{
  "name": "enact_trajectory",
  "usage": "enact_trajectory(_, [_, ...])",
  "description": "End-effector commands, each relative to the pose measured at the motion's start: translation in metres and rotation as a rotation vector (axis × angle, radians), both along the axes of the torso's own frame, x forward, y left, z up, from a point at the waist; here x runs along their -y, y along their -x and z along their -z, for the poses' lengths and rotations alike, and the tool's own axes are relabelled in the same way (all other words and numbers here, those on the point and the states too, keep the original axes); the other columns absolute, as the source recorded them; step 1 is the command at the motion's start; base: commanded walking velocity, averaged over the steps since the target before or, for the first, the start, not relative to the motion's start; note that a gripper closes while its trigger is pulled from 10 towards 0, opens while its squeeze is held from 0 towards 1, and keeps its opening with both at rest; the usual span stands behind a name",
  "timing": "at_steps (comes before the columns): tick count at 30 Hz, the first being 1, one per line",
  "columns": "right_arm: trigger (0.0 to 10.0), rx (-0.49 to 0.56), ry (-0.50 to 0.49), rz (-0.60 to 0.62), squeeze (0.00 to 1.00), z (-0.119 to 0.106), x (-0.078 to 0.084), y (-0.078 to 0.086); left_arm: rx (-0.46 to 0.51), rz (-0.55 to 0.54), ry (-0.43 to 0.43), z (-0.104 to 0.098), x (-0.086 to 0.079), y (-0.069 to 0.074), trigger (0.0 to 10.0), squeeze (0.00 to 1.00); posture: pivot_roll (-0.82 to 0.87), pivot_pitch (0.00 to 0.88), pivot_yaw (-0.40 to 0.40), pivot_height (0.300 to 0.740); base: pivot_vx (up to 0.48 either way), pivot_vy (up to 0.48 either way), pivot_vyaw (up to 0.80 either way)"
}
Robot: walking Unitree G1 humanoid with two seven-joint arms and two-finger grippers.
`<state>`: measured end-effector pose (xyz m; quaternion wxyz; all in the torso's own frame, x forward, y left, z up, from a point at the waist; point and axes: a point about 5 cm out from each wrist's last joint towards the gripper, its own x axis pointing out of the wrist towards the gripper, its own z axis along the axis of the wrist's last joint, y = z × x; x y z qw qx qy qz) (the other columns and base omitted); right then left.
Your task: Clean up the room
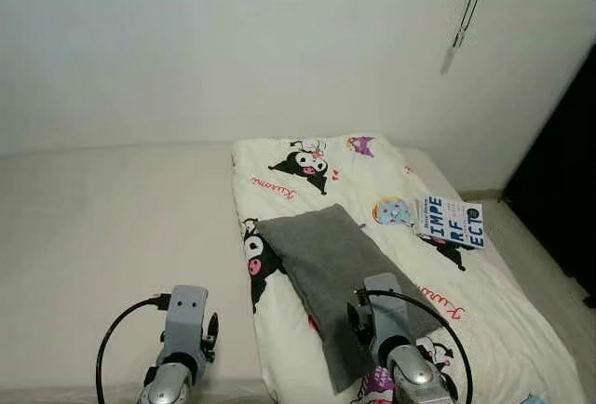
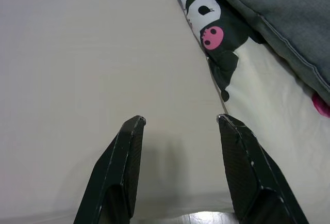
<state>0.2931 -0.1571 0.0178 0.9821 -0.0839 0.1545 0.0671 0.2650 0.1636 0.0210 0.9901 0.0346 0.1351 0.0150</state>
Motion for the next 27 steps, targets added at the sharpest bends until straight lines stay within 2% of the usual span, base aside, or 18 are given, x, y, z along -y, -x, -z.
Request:
enact_trajectory(1, [10.0, 0.001, -0.004, 0.002, 0.0, -0.0005, 0.0006, 0.0002, -0.011, 0.0, 0.017, 0.0031, 0.0008, 0.0046, 10.0, 0.0, 0.01, 0.097, -0.013, 0.706, 0.0, 0.0, 0.0])
enact_trajectory(14, [10.0, 0.008, -0.007, 0.003, 0.0, -0.0002, -0.0029, 0.0012, -0.002, 0.034, 0.007, 0.0004, 0.0059, 0.0029, 10.0, 0.0, 0.01, 0.11, 0.003, 0.646, 0.0, 0.0, 0.0])
enact_trajectory(27, [10.0, 0.025, -0.014, 0.017, 0.0, -0.0017, -0.0028, 0.0008, -0.002, 0.056, -0.003, -0.0015, 0.0083, 0.0024, 10.0, 0.0, 0.03, 0.122, 0.012, 0.646, 0.0, 0.0, 0.0])
